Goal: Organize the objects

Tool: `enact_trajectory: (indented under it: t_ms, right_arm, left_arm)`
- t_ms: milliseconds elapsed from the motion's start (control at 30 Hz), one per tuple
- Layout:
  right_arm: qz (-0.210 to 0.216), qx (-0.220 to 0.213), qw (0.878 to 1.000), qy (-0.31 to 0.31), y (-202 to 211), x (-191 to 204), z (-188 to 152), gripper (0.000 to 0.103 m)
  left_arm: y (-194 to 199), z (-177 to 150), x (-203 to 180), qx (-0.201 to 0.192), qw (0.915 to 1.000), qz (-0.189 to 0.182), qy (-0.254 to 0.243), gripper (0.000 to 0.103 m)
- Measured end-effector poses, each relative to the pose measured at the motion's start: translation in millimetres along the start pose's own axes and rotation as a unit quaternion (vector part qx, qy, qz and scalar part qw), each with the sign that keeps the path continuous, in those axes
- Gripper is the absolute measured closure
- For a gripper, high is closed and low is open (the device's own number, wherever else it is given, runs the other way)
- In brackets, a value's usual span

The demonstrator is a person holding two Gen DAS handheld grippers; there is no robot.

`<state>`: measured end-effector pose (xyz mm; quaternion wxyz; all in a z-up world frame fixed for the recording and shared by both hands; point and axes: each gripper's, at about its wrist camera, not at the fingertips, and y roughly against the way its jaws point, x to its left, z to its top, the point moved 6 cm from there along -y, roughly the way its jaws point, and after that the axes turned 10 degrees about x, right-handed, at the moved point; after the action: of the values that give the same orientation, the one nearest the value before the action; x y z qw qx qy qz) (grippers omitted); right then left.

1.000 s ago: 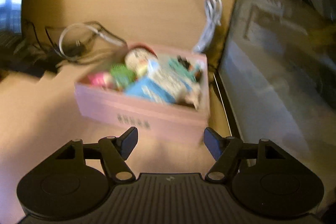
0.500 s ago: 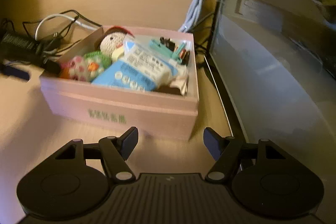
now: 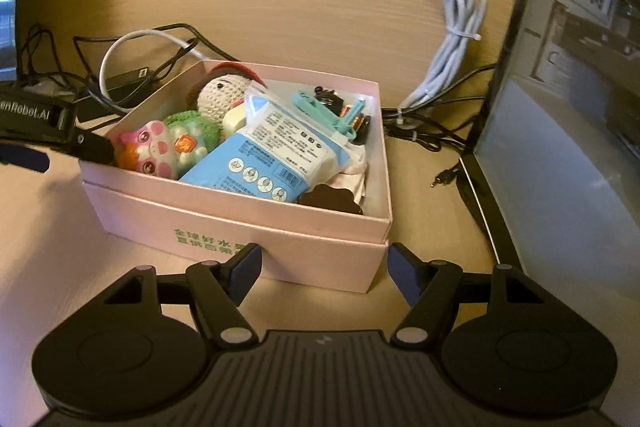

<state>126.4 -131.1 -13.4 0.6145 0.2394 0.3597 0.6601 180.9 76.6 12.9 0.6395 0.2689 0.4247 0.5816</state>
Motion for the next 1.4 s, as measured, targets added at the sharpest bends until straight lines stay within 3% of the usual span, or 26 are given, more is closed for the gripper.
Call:
enact_trajectory:
  t_ms: [267,333,467,533,600,700,833,933,1067,1167,1400]
  right_arm:
    - [-0.013,0.002,1.000,-0.023,0,-1,-4,0.034]
    - [-0.010,-0.002,0.999,-0.035,6,-4,-5,0.033]
    - [-0.011,-0.008,0.997,-0.070,24,-11,-18,0.019]
    - [-0.006,0.003,0.996,-0.091,33,-13,-34,0.018]
    - [0.000,0.020,0.993,-0.113,41,-13,-53,0.017]
    - [0.001,0.050,0.988,-0.149,53,-12,-84,0.010]
    - [-0.013,0.082,0.984,-0.160,68,1,-120,0.009]
    - [-0.020,0.094,0.984,-0.150,78,8,-139,0.000]
    - [-0.008,0.101,0.986,-0.130,79,7,-153,0.000]
    - [-0.001,0.090,0.989,-0.118,76,3,-150,0.000]
    - [0.020,0.061,0.994,-0.085,58,-9,-133,0.000]
  left_arm:
    - [5,0,-5,-0.008,0.9998,0.008,-0.016,0.002]
    - [14,0,-4,-0.027,0.9994,0.007,-0.018,0.002]
    - [50,-8,2,-0.077,0.9969,0.003,-0.014,0.002]
    - [67,-21,3,-0.090,0.9956,-0.009,-0.024,0.002]
    - [77,-41,4,-0.081,0.9955,-0.028,-0.040,0.002]
    - [75,-79,3,-0.034,0.9955,-0.063,-0.062,0.002]
    - [65,-118,0,0.010,0.9944,-0.087,-0.059,0.002]
    - [61,-140,-4,0.018,0.9956,-0.071,-0.059,0.002]
    - [62,-159,-10,-0.009,0.9978,-0.030,-0.058,0.002]
    - [65,-164,-12,-0.031,0.9984,-0.002,-0.047,0.002]
    - [50,-168,-32,-0.076,0.9906,0.073,-0.086,0.002]
